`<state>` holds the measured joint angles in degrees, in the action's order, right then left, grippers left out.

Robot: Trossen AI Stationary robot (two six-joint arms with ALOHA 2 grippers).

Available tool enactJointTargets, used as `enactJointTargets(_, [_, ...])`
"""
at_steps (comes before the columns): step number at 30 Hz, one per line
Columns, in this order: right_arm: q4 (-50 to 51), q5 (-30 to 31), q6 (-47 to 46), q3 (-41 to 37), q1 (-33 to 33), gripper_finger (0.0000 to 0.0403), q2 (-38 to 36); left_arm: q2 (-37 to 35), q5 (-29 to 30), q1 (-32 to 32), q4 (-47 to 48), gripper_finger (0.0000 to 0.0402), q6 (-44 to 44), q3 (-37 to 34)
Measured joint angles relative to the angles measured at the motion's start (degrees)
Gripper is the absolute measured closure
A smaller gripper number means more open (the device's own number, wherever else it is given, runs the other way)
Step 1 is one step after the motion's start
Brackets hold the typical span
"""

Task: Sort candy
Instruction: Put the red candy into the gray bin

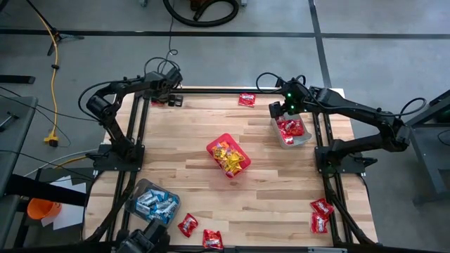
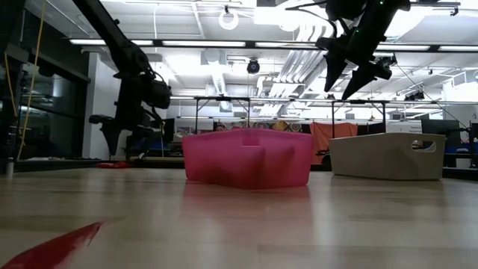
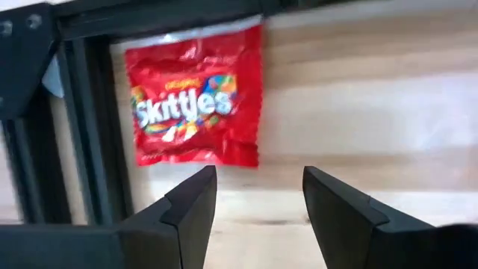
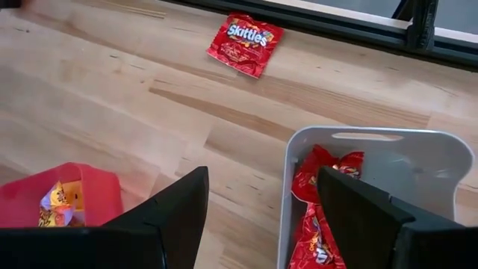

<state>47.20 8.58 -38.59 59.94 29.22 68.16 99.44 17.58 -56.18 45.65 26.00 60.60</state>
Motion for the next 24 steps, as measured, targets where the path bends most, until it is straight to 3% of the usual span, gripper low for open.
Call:
enactJointTargets(5, [-0.1,0.4,0.0,0.0,0.0,0.0157,0.0,0.0,5.5,0.0,0.9,0.0213,-0.1,0.0])
enactJointTargets(15, [-0.2,0.4,0.0,0.0,0.0,0.0157,0.0,3.2,3.3,1.0,0.7,0.0218,-8.3,0.6])
enactJointTargets(24, [-0.3,0.1,0.0,0.0,0.0,0.0157,0.0,5.8,11.6,3.4,0.4,0.0220,-6.8,0.6])
